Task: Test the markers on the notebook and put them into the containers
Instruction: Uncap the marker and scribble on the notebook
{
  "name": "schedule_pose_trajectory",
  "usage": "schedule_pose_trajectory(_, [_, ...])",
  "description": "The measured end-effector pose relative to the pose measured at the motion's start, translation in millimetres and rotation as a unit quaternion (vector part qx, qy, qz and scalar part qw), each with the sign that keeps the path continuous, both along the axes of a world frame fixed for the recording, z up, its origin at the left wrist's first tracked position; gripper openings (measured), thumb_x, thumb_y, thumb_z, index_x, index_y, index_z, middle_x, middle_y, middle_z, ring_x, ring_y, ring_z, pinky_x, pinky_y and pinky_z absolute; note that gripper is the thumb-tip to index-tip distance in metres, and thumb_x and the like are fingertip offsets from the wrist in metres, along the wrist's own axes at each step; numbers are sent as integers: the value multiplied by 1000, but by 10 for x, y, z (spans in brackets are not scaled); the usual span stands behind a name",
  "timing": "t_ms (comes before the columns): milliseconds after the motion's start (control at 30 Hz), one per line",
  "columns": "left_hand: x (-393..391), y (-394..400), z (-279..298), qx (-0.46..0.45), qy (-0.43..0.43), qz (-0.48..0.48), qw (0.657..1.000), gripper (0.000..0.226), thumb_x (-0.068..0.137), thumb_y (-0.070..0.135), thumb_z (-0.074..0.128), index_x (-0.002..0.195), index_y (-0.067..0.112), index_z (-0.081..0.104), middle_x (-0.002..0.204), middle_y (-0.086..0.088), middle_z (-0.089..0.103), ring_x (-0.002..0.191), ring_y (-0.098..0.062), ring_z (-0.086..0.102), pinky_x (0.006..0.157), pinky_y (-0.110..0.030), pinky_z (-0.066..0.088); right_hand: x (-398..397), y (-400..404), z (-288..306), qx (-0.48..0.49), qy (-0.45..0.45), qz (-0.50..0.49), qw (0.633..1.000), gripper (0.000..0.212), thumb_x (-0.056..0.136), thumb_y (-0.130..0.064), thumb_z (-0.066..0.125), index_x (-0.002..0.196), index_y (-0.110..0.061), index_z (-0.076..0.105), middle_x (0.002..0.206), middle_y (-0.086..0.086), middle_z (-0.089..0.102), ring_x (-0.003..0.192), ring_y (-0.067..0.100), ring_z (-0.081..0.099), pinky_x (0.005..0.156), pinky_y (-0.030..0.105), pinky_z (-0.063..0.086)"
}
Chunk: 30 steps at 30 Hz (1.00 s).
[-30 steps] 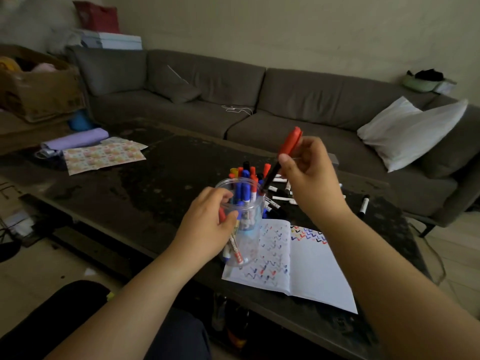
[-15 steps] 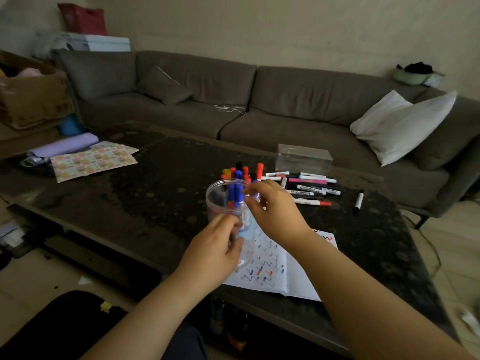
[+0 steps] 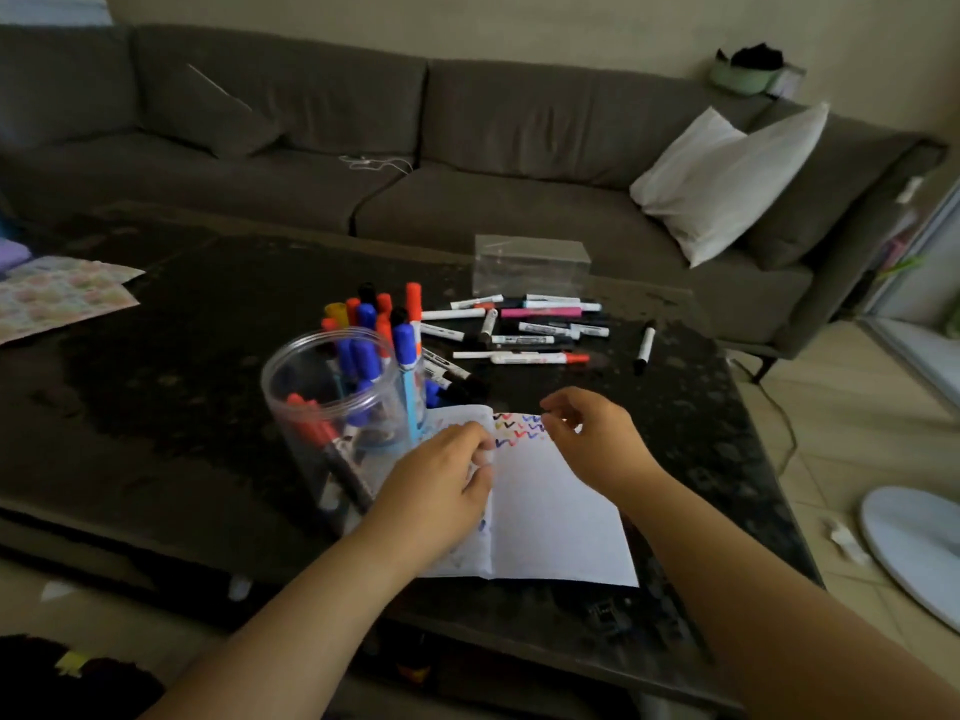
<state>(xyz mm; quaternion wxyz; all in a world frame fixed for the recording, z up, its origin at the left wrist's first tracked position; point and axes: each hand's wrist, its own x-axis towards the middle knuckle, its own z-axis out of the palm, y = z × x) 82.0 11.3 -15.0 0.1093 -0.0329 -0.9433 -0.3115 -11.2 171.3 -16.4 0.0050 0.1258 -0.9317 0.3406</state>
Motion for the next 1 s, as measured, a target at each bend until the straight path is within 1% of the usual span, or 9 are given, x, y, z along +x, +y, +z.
schedule_pose_trajectory(100, [-238,122,-86,6,-11,-10,1000,18,93,22,50,111,26,52,105,11,54,89,-3,52,79,-20,47,-256,224,-161,36,-21,-43,998,31,94,-21,56,124,-15,57,119,3,61,101,14,57,87,23,45])
schedule_pose_trajectory(200, [-474,198,-198,0,-10,-15,1000,19,94,25,49,113,26,52,110,12,55,89,1,47,76,-15,41,-521,352,-255,52,-36,-69,996,35,94,-19,56,129,-13,55,124,6,59,109,19,58,94,26,44])
schedule_pose_trajectory(300, [-631,234,-321,2,-21,-11,1000,19,94,26,48,113,27,51,112,12,55,90,2,46,74,-12,37,-717,328,-322,37,-31,-76,996,35,94,-19,55,129,-14,55,124,5,58,107,18,58,89,23,44])
schedule_pose_trajectory(400, [-667,240,-392,5,-31,-6,1000,21,95,27,48,116,28,50,115,13,55,90,3,45,75,-10,36,-763,189,-362,-1,-20,-67,998,32,95,-20,55,126,-18,56,118,1,59,96,9,55,79,16,41])
schedule_pose_trajectory(533, [-563,184,-348,22,-32,-9,999,25,95,27,47,120,27,50,116,11,56,94,-1,49,78,-13,39,-617,-59,-260,-61,10,-12,998,26,95,-20,55,120,-18,60,107,-4,62,89,4,55,67,5,37])
schedule_pose_trajectory(700, [-154,-5,-164,32,-5,19,999,22,95,28,48,116,27,51,110,11,57,97,-5,53,86,-21,47,-255,-379,211,-122,66,55,989,16,94,-23,56,108,-27,62,88,-20,59,82,-6,58,66,0,42])
schedule_pose_trajectory(800, [115,-169,-91,47,31,34,998,20,93,27,50,113,26,54,106,10,58,93,-5,54,85,-23,46,-17,-615,524,-132,108,103,980,14,93,-23,57,105,-29,60,88,-22,58,83,-8,57,68,-4,39])
schedule_pose_trajectory(900, [351,-337,-27,64,66,53,994,19,92,24,53,110,24,57,101,12,59,86,-3,55,78,-19,47,207,-893,787,-128,143,166,967,14,92,-20,59,103,-28,62,87,-22,59,80,-13,56,69,-2,39])
schedule_pose_trajectory(1000, [546,-497,18,70,118,72,988,14,89,20,58,103,21,62,93,8,64,80,-5,59,72,-22,49,357,-1201,987,-59,143,233,960,15,90,-18,62,104,-17,69,87,-14,61,72,-9,56,69,-2,40])
